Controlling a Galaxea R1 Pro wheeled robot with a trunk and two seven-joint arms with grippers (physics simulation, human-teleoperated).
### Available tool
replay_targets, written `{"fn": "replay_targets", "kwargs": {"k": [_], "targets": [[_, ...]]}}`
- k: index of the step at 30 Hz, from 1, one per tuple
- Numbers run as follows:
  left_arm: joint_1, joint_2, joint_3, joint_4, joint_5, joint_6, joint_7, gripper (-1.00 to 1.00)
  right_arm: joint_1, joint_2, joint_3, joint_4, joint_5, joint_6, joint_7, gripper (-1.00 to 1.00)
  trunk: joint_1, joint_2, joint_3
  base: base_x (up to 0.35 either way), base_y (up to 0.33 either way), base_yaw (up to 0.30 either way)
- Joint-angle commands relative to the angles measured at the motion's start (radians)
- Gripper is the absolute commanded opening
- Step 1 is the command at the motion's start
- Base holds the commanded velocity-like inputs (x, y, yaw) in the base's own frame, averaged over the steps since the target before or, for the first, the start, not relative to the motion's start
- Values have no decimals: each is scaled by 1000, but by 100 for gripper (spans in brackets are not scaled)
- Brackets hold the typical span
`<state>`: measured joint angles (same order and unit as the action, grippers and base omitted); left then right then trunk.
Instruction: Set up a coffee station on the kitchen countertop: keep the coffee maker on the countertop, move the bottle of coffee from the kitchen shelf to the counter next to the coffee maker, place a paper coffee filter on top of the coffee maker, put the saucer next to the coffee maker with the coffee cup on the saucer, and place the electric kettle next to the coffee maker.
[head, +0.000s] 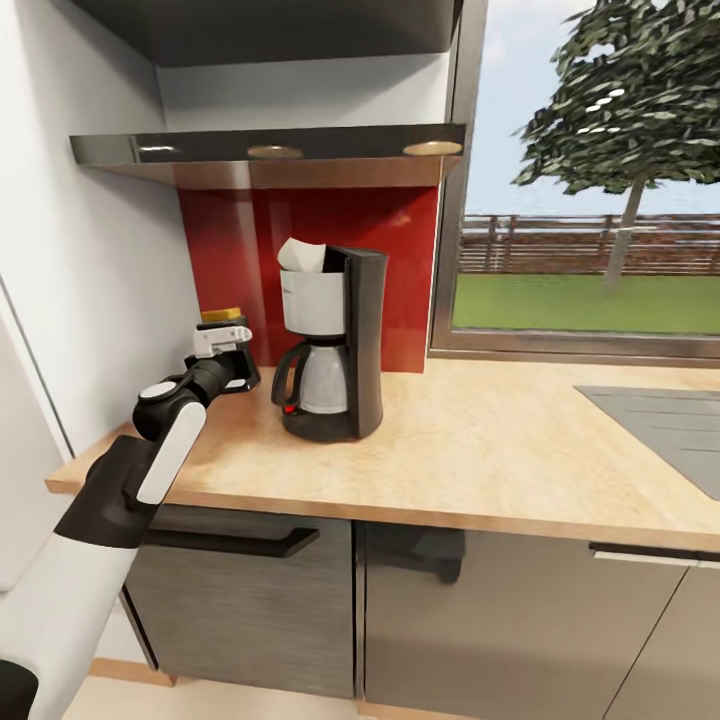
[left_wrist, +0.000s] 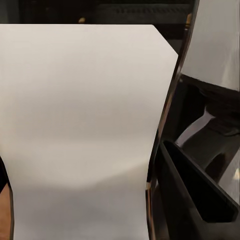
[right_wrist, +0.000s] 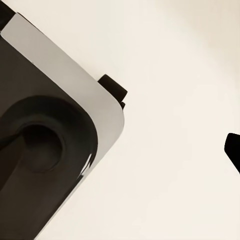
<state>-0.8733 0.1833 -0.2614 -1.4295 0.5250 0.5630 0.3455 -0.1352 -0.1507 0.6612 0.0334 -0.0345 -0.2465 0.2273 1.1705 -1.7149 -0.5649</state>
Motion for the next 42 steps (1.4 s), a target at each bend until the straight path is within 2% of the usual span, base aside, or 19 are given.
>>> {"fn": "replay_targets", "kwargs": {"k": [1, 25, 42], "targets": [[-1, 1, -2, 2, 7, 2, 8, -100, -1, 0, 3, 3, -4, -6, 4, 100, 4, -8, -4, 0, 0, 0], [15, 1, -2, 4, 7, 2, 9, -100, -1, 1, 3, 3, -2, -5, 4, 100, 96, -176, -85, 0, 0, 0], [14, 1, -2, 3, 7, 2, 9, -100, -1, 1, 4, 3, -2, -5, 4, 100, 96, -176, -103, 4, 0, 0]]}}
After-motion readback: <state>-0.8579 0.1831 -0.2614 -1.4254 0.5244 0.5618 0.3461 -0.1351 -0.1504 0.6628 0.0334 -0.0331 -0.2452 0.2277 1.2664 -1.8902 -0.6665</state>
